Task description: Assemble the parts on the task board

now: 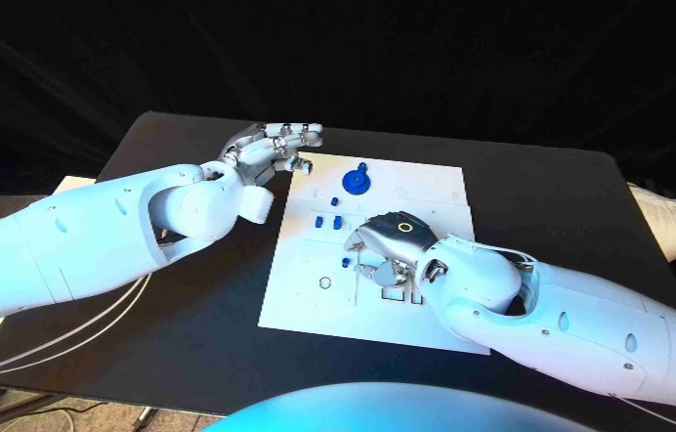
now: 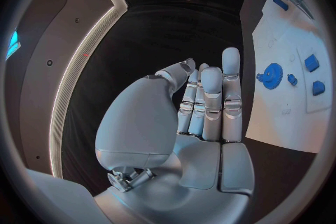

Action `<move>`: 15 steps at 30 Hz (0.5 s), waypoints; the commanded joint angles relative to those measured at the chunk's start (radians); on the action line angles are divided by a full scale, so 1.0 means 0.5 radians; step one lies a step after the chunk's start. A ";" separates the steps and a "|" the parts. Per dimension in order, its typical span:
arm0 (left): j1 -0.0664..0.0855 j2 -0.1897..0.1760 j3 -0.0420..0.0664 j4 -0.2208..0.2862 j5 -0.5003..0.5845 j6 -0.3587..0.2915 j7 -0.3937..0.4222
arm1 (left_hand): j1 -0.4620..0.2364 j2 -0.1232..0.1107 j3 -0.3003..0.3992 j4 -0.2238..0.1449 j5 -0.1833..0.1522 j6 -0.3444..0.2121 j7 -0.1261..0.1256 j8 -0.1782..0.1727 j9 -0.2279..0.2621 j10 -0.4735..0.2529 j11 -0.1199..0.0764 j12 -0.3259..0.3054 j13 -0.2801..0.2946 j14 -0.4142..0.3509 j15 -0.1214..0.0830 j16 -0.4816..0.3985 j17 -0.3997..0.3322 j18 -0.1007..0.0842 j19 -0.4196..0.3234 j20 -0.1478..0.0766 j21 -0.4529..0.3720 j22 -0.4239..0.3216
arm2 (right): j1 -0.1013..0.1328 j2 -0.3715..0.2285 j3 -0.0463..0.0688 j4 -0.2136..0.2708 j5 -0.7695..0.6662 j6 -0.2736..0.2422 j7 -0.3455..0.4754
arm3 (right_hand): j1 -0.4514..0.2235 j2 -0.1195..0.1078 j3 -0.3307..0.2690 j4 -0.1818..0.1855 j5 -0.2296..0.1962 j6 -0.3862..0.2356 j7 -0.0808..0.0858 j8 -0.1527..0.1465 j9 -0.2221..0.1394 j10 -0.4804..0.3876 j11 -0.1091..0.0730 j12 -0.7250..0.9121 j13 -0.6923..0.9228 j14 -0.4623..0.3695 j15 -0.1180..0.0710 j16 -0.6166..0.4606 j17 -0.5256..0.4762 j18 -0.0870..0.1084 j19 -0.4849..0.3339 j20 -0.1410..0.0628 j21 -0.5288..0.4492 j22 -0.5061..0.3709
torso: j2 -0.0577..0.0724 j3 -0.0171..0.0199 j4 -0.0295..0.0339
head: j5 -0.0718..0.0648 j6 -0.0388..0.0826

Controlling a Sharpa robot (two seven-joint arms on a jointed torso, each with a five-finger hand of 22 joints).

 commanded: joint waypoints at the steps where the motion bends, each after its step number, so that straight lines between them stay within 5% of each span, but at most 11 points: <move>1: -0.004 0.001 0.001 0.000 -0.011 0.039 -0.008 | 0.007 0.004 -0.007 -0.002 -0.004 -0.009 0.002 0.005 -0.002 -0.017 0.001 0.012 0.000 -0.013 -0.004 -0.010 -0.003 0.036 0.003 -0.004 -0.008 -0.002 | 0.014 -0.053 0.028 0.048 0.148 -0.102 -0.024 | 0.009 0.022 -0.017 -0.002 0.001 0.022 0.000 0.007 0.002 0.030 -0.004 0.024 -0.002 0.015 0.002 0.006 0.004 0.018 0.007 -0.002 0.005 0.014 | -0.001 -0.0012 -0.001 | -0.009 0.009; 7: -0.004 -0.005 0.001 0.004 -0.011 0.041 -0.015 | 0.007 0.005 -0.007 -0.002 -0.004 -0.009 0.003 0.005 -0.002 -0.020 0.001 0.012 0.000 -0.013 -0.004 -0.010 -0.004 0.036 0.003 -0.004 -0.009 -0.002 | 0.098 -0.255 0.092 0.112 0.379 -0.115 -0.043 | 0.013 0.012 -0.030 -0.004 0.002 0.030 -0.012 0.002 0.001 0.054 -0.013 0.039 -0.005 0.023 -0.004 0.013 0.006 0.014 0.024 -0.005 0.019 0.035 | -0.001 -0.0031 -0.001 | -0.043 0.030; 15: -0.004 -0.008 0.001 0.008 -0.013 0.044 -0.016 | 0.008 0.005 -0.007 -0.003 -0.004 -0.010 0.003 0.005 -0.002 -0.022 0.002 0.012 0.000 -0.014 -0.004 -0.011 -0.006 0.036 0.003 -0.004 -0.009 -0.003 | 0.190 -0.446 0.112 0.104 0.331 0.040 -0.065 | 0.010 -0.029 -0.093 -0.003 0.001 -0.001 -0.040 -0.014 -0.007 0.020 -0.025 0.030 -0.010 0.029 -0.012 0.017 0.003 0.012 0.037 -0.012 0.025 0.045 | -0.008 -0.0073 -0.013 | -0.075 0.044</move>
